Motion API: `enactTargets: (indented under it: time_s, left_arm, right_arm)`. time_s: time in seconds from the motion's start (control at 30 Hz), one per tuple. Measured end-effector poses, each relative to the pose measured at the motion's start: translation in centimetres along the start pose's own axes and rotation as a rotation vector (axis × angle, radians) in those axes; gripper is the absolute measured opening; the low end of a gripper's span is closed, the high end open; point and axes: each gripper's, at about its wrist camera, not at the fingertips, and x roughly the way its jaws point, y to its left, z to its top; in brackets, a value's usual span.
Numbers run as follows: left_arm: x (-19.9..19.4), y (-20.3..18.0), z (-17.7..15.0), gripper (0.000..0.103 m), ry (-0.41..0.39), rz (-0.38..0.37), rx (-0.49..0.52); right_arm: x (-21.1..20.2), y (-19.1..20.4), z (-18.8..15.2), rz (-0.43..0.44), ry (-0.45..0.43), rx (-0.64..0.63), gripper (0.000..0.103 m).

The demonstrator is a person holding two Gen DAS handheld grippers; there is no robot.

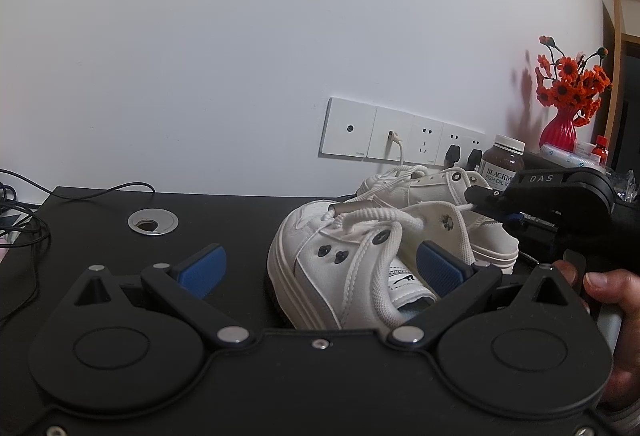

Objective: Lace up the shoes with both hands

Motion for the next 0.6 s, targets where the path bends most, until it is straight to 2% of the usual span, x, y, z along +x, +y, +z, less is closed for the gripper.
enactTargets:
  time_s: [0.3,0.6]
  left_arm:
    - [0.0,0.0,0.0,0.103,0.000,0.002,-0.003]
    - [0.0,-0.1,0.0,0.103,0.000,0.008,-0.001]
  right_arm:
    - [-0.8,0.1,0.1,-0.045,-0.068,-0.024,0.005]
    - [-1.3,-0.8,1.2,-0.117,-0.144,0.022,0.005]
